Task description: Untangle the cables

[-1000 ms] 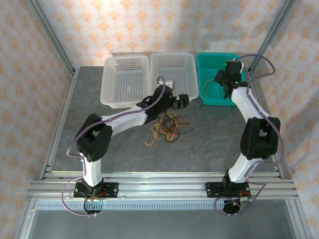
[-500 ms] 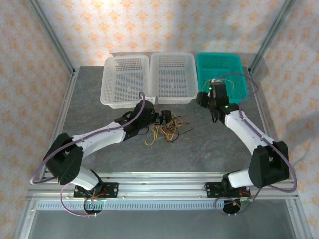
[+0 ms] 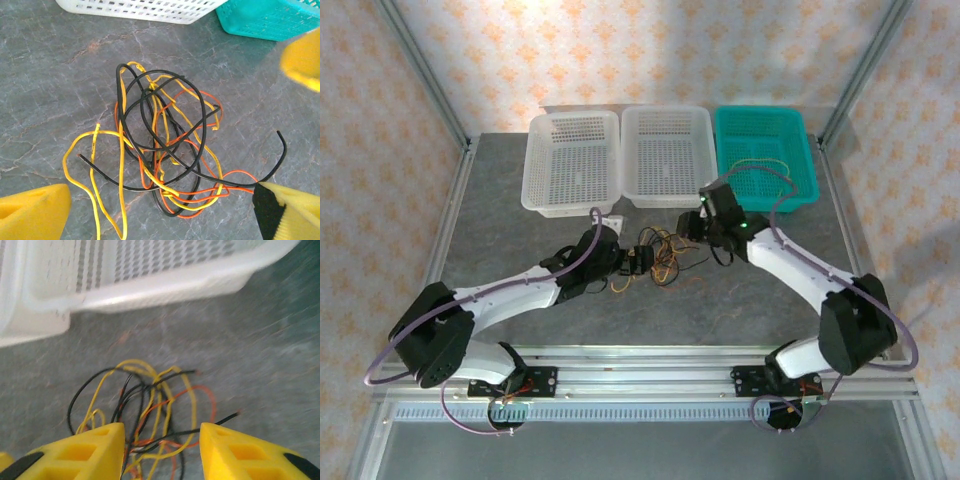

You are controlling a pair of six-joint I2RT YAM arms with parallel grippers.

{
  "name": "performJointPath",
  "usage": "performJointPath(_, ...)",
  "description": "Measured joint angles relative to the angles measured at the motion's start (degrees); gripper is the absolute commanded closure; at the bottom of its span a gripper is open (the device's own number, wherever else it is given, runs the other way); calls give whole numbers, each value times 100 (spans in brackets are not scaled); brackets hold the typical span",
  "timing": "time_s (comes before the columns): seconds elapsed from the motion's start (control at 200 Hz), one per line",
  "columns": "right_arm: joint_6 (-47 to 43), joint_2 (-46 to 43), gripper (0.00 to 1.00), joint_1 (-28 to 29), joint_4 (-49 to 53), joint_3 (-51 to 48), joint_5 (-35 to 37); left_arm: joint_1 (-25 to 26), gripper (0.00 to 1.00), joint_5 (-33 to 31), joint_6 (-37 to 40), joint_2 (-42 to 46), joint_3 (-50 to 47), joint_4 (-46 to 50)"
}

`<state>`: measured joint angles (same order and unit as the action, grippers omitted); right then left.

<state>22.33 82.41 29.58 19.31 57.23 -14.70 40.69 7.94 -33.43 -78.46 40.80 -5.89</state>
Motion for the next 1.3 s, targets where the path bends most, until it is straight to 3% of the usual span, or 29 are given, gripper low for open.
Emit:
performJointPath(0.511,319,1174,62,629,-24,317,-59,0,5,-153,-605,0,-702,-981)
performJointPath(1.106,608,1784,73,638,42,859,470,0,4,-433,-621,603,-1154,-1285)
performJointPath(1.297,903,1709,85,638,-57,621,483,9,4,-435,-619,787,-1314,-1373)
